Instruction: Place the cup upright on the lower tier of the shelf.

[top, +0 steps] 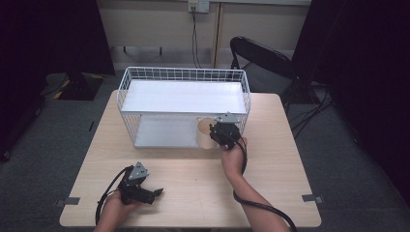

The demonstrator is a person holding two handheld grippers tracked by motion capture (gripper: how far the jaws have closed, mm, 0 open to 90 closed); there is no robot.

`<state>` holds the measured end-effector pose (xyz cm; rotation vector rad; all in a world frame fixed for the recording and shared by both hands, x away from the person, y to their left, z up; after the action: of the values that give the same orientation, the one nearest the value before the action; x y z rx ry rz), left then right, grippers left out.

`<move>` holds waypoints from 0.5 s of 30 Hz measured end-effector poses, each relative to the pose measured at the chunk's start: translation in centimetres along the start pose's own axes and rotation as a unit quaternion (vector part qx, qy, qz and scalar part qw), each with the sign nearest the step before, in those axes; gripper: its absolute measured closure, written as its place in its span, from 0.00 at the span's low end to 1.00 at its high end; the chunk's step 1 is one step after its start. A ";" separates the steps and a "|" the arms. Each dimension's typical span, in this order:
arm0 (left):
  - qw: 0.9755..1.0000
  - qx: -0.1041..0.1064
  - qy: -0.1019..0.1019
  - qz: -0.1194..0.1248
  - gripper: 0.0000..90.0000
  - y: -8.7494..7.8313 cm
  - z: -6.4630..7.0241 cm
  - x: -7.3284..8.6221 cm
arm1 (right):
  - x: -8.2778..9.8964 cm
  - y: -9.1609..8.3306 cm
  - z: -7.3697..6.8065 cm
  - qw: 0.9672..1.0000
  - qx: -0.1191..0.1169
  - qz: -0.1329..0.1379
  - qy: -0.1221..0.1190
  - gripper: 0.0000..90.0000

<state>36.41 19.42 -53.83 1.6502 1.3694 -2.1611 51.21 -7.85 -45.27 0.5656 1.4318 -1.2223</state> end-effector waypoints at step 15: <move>1.000 0.000 0.000 0.000 0.04 0.0 0.0 0.0 | -0.7 -1.5 0.2 0.997 -0.052 -0.005 0.062 0.36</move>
<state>36.40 19.42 -53.83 1.6496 1.3694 -2.1618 50.16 -8.32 -44.11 0.5710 1.5951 -1.1293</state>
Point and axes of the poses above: each handheld gripper's, and its own axes: y roughly forward along the jaws, x roughly out of its underside, z roughly to its right, the point moved 5 cm from there along y, roughly forward along the jaws, and after that the axes turned 8 degrees about z, right-handed, at the moved point
